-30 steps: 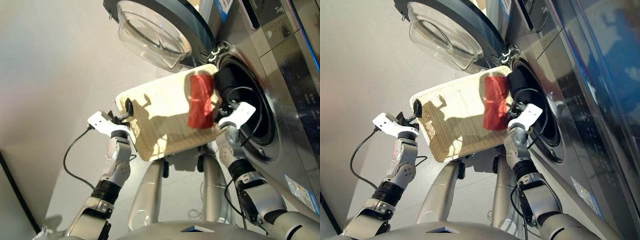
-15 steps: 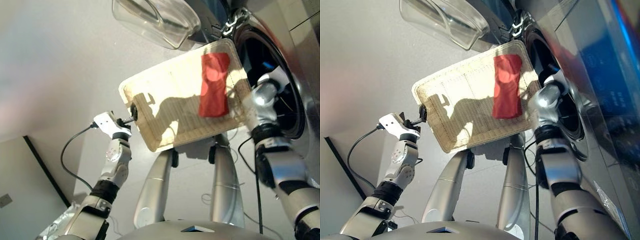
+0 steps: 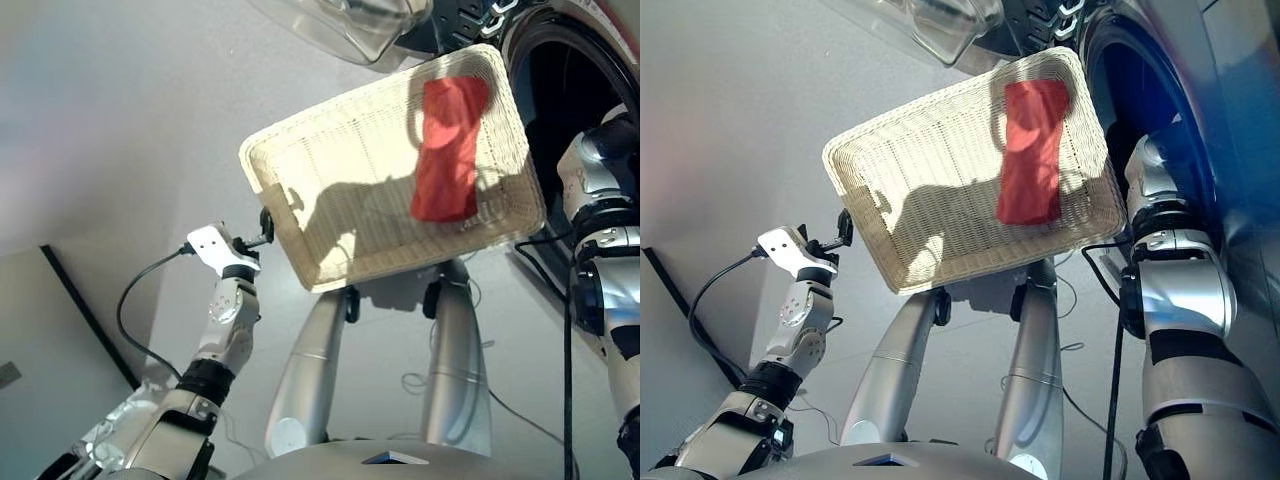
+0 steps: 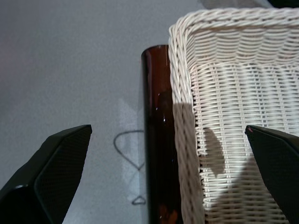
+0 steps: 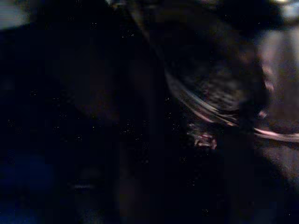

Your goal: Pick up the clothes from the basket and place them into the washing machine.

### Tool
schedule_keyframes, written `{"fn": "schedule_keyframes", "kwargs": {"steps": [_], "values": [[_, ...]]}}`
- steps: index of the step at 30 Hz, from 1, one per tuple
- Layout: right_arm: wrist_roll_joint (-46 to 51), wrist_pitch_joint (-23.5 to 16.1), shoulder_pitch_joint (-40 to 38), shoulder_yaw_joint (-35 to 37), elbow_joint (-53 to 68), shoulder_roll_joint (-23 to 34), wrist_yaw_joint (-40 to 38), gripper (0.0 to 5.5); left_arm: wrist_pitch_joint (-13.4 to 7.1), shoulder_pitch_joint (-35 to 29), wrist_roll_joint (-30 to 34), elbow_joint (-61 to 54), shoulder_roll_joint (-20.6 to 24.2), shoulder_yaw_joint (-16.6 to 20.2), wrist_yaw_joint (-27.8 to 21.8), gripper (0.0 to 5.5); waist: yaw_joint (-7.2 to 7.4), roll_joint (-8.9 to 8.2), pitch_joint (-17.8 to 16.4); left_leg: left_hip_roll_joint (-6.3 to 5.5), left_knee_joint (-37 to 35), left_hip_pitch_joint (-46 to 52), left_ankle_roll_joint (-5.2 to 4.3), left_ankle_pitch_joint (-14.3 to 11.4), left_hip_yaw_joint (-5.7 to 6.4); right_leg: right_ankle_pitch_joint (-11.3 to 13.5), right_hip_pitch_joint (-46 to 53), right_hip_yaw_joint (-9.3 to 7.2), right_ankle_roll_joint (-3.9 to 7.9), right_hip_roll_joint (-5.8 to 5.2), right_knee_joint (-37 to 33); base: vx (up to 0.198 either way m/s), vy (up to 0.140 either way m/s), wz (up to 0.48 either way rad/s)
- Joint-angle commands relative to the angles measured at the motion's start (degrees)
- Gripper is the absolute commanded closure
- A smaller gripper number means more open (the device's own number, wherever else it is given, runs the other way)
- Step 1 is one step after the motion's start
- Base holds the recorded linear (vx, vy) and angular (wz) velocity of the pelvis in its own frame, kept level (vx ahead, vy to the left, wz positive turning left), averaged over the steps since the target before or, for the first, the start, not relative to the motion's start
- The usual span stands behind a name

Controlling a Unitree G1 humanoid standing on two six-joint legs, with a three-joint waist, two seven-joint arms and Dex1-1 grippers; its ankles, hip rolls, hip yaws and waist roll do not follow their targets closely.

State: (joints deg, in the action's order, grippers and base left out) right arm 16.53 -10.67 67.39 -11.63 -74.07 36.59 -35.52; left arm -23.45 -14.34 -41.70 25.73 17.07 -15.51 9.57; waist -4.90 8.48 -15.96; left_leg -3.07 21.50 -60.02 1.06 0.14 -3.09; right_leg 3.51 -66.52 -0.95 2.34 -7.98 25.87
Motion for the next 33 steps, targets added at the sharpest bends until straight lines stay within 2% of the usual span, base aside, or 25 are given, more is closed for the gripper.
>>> {"fn": "schedule_keyframes", "kwargs": {"steps": [1,6,10,11,15,24,28,33], "values": [[3.69,-4.10,2.18,-4.12,1.31,4.39,4.19,0.00,-0.98,1.81,-0.52,2.10,2.57,2.64,-0.70,0.00,0.61,-0.45,4.63,0.29,-0.65,1.26,1.74,-4.66,1.44,-1.64,2.16,-2.09,0.24,2.02,-0.18,0.000,0.000,0.000],[7.89,-7.33,-2.46,-3.02,4.64,1.31,8.49,0.00,-1.21,0.75,-0.27,5.37,2.18,3.36,-1.52,0.00,1.25,-1.08,4.87,0.55,-2.72,3.46,1.35,-4.05,1.74,-1.32,4.36,-2.45,0.35,1.90,-2.27,0.000,0.000,0.000],[9.05,-9.83,-7.01,-0.91,10.64,-1.42,9.20,0.00,-1.44,0.42,-0.11,7.10,1.68,4.25,-1.61,0.00,1.53,-1.49,4.82,0.48,-4.10,5.09,1.12,-3.58,1.76,-1.13,5.99,-2.73,0.44,2.01,-3.53,0.000,0.000,0.000],[10.55,-12.00,-10.37,0.86,15.36,-3.85,9.99,0.00,-1.74,0.10,0.04,8.15,1.15,4.74,-1.73,0.00,1.78,-1.70,4.86,0.47,-4.81,6.09,1.08,-3.48,1.84,-1.04,6.93,-2.81,0.52,2.08,-4.02,0.000,0.000,0.000],[13.55,-14.05,-15.79,0.89,21.65,-6.97,15.40,0.00,-1.83,-0.52,0.56,9.55,0.79,4.70,-2.89,0.00,2.37,-2.31,4.82,0.50,-6.00,7.88,0.86,-3.05,1.83,-0.51,8.62,-2.82,0.63,1.97,-5.31,0.000,0.000,0.000],[9.03,-11.07,-22.17,-8.61,26.14,-10.32,24.47,0.00,-2.06,-1.54,3.12,12.00,0.71,6.32,-3.32,0.00,2.30,-3.85,4.26,0.40,-8.31,10.24,0.43,-1.66,2.05,1.23,11.38,-3.41,0.86,1.78,-8.85,0.000,0.000,0.000],[11.22,-10.80,-23.71,-9.29,24.45,-14.72,25.73,0.00,-3.80,-2.44,5.92,12.37,-0.17,7.38,-0.03,0.00,1.72,-4.14,4.03,0.17,-7.43,9.47,0.72,-1.68,2.22,0.97,10.87,-3.28,0.67,1.87,-7.86,0.000,0.000,0.000],[11.32,-10.22,-23.82,-10.47,21.00,-17.64,25.60,0.00,-4.46,-3.72,7.35,13.36,-0.75,7.17,1.82,0.00,1.19,-4.10,3.97,0.11,-6.69,8.76,0.90,-1.88,2.52,0.47,10.33,-3.55,0.58,1.70,-6.79,0.000,0.000,0.000]]}}
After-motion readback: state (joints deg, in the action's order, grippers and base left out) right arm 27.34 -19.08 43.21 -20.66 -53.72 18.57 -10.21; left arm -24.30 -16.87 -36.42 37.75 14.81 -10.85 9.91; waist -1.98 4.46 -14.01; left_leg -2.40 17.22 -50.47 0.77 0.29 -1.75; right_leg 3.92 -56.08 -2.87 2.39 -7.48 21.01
